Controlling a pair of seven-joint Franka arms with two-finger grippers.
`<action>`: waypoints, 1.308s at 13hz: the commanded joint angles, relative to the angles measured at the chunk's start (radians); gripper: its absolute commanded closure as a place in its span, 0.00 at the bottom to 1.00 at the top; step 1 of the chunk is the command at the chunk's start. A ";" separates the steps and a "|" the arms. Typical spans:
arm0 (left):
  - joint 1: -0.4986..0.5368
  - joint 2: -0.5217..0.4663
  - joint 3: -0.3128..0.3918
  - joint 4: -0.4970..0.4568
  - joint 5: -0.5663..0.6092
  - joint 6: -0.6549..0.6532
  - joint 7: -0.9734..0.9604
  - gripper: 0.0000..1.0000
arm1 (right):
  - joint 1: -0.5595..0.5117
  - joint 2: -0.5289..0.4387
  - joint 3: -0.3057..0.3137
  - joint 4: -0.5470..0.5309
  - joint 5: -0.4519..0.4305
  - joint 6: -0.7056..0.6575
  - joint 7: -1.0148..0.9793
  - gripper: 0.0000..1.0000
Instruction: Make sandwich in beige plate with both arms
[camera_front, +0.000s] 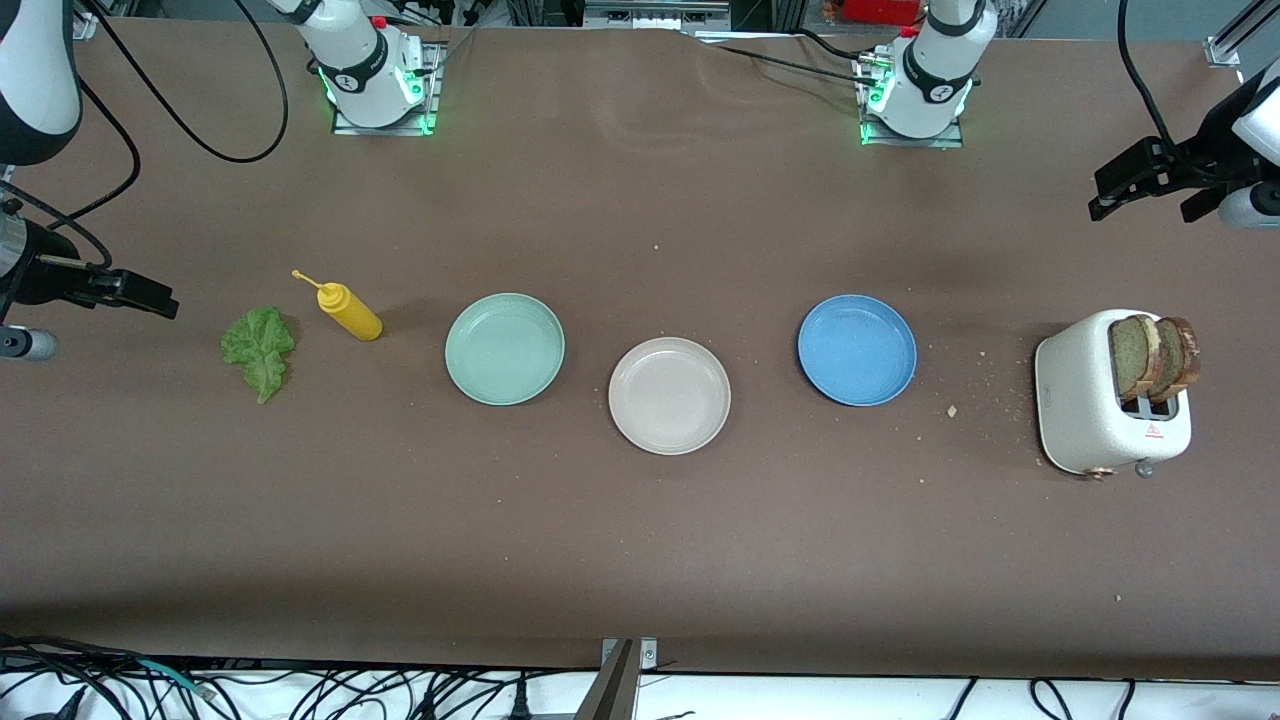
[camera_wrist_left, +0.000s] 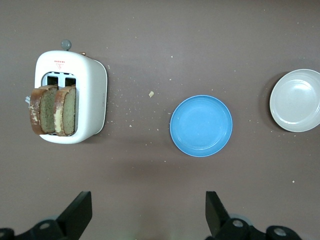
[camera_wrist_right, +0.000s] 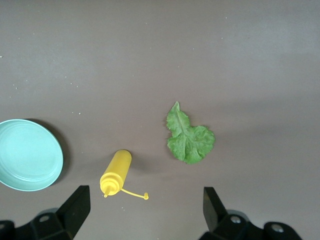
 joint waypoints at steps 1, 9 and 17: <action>-0.006 0.001 -0.001 -0.001 0.025 0.011 0.007 0.00 | -0.003 0.006 0.007 0.019 -0.005 -0.008 0.019 0.00; -0.006 0.006 -0.003 0.000 0.025 0.012 0.007 0.00 | -0.006 0.009 0.005 0.019 -0.005 -0.006 0.005 0.00; -0.007 0.006 -0.004 0.000 0.025 0.011 0.005 0.00 | -0.006 0.009 0.005 0.019 -0.004 -0.006 0.011 0.00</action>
